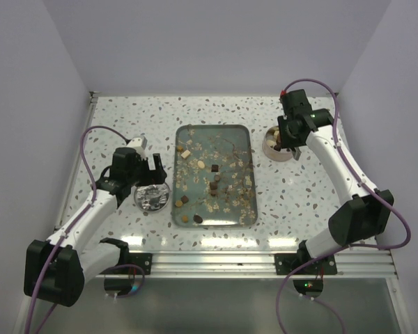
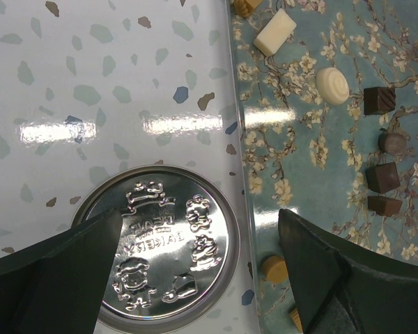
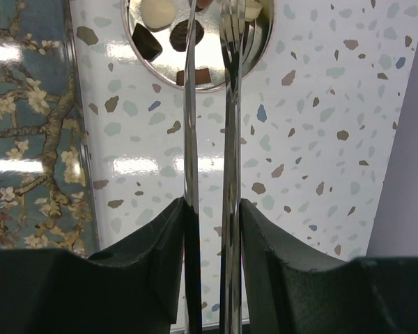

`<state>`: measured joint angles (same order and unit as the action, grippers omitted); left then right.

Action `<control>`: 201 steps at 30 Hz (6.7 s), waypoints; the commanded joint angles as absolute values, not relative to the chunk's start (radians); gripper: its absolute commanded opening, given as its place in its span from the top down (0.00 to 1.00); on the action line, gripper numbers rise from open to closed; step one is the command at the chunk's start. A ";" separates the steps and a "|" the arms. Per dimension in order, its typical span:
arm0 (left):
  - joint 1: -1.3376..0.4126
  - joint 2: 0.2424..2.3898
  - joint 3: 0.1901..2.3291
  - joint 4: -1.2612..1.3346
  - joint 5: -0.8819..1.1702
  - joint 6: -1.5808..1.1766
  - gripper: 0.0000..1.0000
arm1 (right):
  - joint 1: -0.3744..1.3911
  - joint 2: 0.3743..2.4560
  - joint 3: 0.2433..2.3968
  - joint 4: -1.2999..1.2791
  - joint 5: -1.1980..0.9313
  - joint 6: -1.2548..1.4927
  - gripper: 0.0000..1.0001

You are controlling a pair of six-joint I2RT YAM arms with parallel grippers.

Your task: Pack the chocolate

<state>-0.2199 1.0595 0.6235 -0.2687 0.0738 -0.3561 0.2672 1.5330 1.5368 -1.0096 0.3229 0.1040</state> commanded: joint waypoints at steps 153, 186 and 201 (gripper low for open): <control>-0.216 1.071 0.638 -0.255 0.083 -0.321 0.00 | 0.003 1.482 1.572 -0.960 0.267 0.097 0.63; -0.215 1.063 0.611 -0.241 0.091 -0.328 0.00 | -0.067 1.413 0.996 -0.750 0.199 0.218 0.62; -0.215 1.060 0.617 -0.252 0.083 -0.342 0.00 | -0.064 1.525 0.991 -0.693 0.210 0.287 0.52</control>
<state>-0.2184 1.0679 0.6231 -0.2714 0.0914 -0.3481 -0.0647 1.5166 0.9756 -0.7330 0.2100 0.2581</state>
